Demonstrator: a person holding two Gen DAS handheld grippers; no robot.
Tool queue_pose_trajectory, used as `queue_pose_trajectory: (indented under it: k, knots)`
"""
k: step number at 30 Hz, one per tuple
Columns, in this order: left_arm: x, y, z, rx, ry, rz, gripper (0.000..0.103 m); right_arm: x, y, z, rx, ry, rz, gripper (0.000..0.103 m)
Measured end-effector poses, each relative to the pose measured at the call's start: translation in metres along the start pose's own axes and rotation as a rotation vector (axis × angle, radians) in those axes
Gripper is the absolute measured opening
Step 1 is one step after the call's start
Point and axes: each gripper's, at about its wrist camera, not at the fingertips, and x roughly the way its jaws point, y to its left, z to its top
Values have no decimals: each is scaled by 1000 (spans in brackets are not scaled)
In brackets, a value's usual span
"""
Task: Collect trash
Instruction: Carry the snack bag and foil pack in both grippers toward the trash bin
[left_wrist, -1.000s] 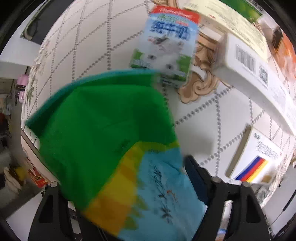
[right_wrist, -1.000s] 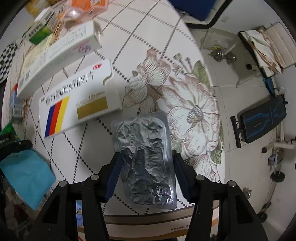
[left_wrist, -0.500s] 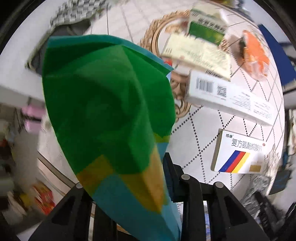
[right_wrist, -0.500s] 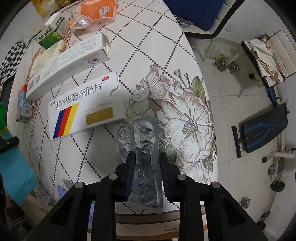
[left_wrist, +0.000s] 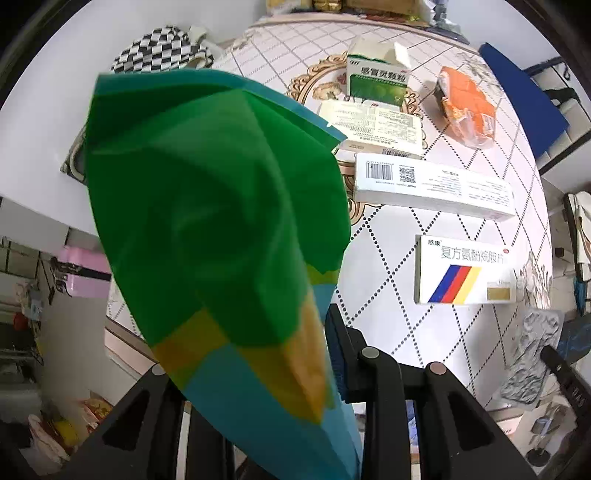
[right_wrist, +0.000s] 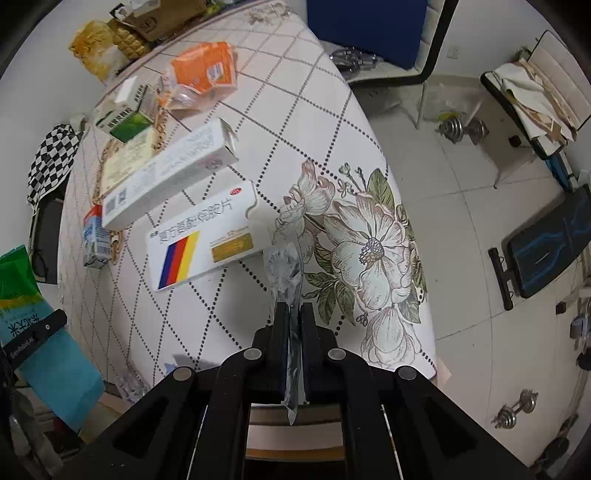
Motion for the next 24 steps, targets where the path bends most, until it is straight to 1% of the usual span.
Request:
queue_pose_trajectory:
  k: [2, 3, 6, 7, 8, 9, 10, 13, 14, 15, 17, 19, 20, 22, 23, 24]
  knots:
    - [-10, 1, -12, 21, -25, 2, 25, -10, 9, -3, -11, -19, 0, 6]
    - [-8, -17, -18, 28, -37, 5, 25, -13, 10, -3, -15, -26, -1, 6]
    - [-34, -20, -34, 53, -74, -4, 25, -31, 23, -14, -39, -67, -11, 6]
    - [-33, -12, -47, 60, -83, -11, 25, -39, 30, -21, -48, -84, -14, 6]
    - [-39, -8, -54, 67, -93, -20, 25, -46, 36, -26, -51, -97, -10, 6]
    - [-37, 2, -49, 74, -101, -29, 25, -52, 41, -31, -55, -108, -5, 6]
    - [-44, 6, -51, 85, -110, -40, 25, -58, 47, -38, -56, -122, -2, 6]
    - [-60, 19, -72, 124, -140, -71, 25, -76, 63, -59, -56, -160, 9, 6]
    - [-53, 23, -77, 134, -147, -77, 25, -84, 70, -71, -53, -177, 12, 6]
    - [-60, 29, -86, 150, -157, -89, 25, -91, 77, -85, -45, -192, 16, 6]
    - [-50, 42, -98, 177, -167, -107, 25, -101, 89, -111, -34, -210, 19, 6]
    - [-57, 55, -119, 213, -171, -133, 25, -108, 101, -142, -19, -218, 23, 6]
    - [-38, 60, -136, 226, -172, -141, 25, -110, 107, -158, -12, -218, 24, 6]
    - [-36, 71, -156, 262, -160, -156, 25, -110, 118, -194, 3, -210, 29, 6]
    - [-21, 82, -168, 276, -148, -164, 25, -108, 123, -211, 10, -199, 31, 6]
    - [-16, 87, -179, 291, -126, -173, 25, -105, 127, -222, 16, -190, 32, 6]
